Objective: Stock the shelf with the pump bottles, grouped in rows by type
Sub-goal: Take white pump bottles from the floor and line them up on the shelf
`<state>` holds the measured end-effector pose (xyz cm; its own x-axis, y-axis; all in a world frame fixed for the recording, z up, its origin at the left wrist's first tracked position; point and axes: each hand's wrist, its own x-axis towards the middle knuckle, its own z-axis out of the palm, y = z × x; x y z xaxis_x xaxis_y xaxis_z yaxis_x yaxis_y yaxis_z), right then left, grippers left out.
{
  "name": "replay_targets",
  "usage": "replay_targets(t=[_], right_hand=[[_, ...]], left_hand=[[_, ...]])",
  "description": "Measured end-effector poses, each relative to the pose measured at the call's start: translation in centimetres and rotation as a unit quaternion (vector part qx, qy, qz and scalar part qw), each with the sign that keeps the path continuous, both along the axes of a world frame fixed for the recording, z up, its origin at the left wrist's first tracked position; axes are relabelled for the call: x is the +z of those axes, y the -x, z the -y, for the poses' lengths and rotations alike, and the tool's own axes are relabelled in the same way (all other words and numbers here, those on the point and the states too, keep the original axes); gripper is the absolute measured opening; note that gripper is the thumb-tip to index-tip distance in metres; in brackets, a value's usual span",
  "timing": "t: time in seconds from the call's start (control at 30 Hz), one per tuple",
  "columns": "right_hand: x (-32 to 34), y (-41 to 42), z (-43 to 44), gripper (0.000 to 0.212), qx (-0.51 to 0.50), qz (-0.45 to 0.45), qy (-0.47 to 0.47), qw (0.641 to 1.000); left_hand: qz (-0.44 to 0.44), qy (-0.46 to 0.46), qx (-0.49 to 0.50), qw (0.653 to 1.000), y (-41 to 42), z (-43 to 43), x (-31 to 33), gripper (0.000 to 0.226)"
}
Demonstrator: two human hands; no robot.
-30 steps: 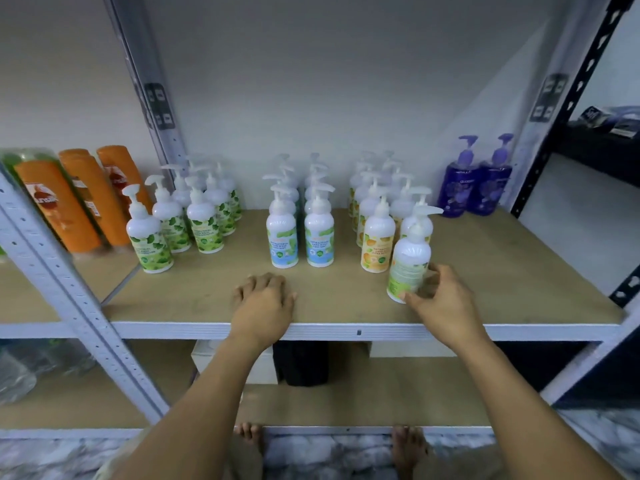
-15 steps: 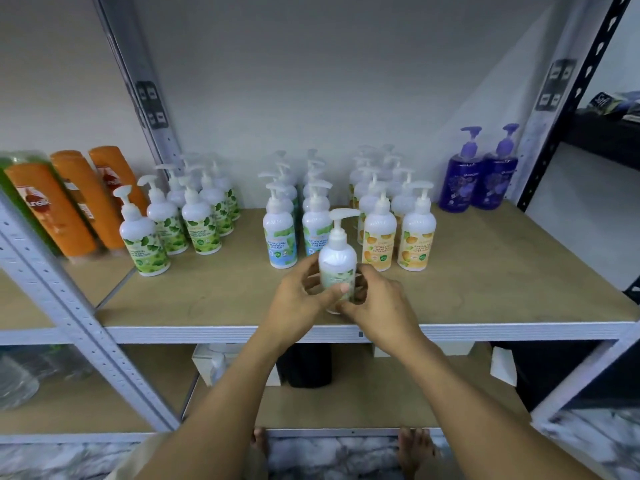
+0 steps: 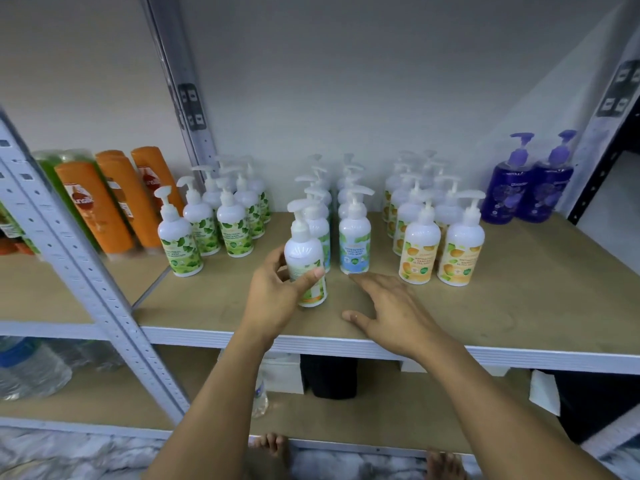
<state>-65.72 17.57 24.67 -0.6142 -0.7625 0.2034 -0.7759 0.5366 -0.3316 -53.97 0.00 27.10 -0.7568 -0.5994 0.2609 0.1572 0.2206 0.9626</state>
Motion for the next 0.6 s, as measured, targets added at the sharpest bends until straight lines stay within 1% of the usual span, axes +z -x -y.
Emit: replay_targets(t=[0.13, 0.2, 0.3, 0.37, 0.47, 0.6], right_hand=[[-1.1, 0.2, 1.1, 0.074, -0.013, -0.028, -0.035, 0.999], [-1.6, -0.3, 1.7, 0.072, -0.025, -0.056, -0.037, 0.997], [-2.2, -0.9, 2.4, 0.067, -0.041, -0.088, -0.03, 0.995], [-2.2, -1.0, 2.5, 0.063, -0.049, -0.097, -0.03, 0.994], [-2.1, -0.9, 2.5, 0.062, -0.055, -0.104, -0.039, 0.992], [-2.2, -0.9, 2.6, 0.058, -0.061, -0.109, -0.045, 0.991]], left_hand=[[0.006, 0.04, 0.056, 0.998, -0.9, 3.1, -0.6, 0.051], [0.029, 0.065, 0.086, 0.994, -1.0, 5.1, -1.4, 0.053], [0.055, 0.087, 0.104, 0.989, -1.4, 7.8, -1.8, 0.051], [0.053, 0.1, 0.113, 0.987, -1.5, 9.1, -1.6, 0.047], [0.028, 0.106, 0.13, 0.985, -1.7, 10.8, -1.2, 0.035], [0.023, 0.094, 0.157, 0.983, -1.8, 13.0, -1.3, 0.04]])
